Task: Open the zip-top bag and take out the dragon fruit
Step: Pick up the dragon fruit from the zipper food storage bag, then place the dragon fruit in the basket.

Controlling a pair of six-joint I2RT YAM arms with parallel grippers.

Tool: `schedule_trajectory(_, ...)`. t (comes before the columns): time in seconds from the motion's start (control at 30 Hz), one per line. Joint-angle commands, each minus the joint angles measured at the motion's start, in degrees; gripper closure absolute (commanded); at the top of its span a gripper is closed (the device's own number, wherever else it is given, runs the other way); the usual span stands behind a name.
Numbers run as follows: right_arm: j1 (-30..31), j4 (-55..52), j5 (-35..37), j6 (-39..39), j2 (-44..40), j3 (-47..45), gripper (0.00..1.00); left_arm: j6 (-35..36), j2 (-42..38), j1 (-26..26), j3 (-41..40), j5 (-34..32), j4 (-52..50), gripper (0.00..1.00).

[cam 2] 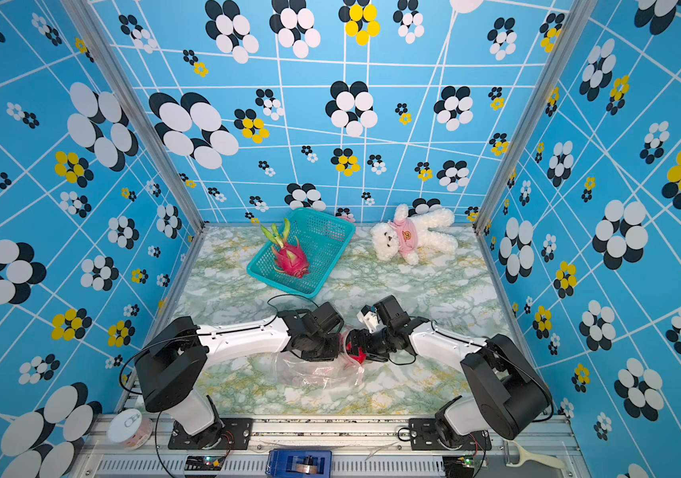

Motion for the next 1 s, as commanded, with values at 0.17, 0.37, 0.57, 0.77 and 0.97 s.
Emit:
schedule_trajectory(0.17,0.69,-1.46,6.92,-1.95,-4.3,2.53,0.67,3.06,-1.06,0.97,0.8,-1.58,-5.55,0.78)
schedule_trajectory(0.37,0.12,-12.84,11.28,-6.48,-10.71,5.12,0.66,5.15,0.15,1.86,0.89,-4.85,-13.06,0.78)
schedule_trajectory(0.57,-4.46,-29.79,13.2,-11.3,-15.54,8.35,0.66,6.2,1.77,4.77,0.27,-5.4,-13.26,0.79)
schedule_trajectory(0.77,-8.97,-50.43,20.1,-13.84,-24.82,14.06,0.66,8.79,2.78,7.35,4.15,-4.81,-13.15,0.78)
schedule_trajectory(0.97,-9.85,-54.15,25.27,-11.06,-29.21,26.06,0.66,12.33,1.25,7.28,11.41,-2.92,-12.42,0.72)
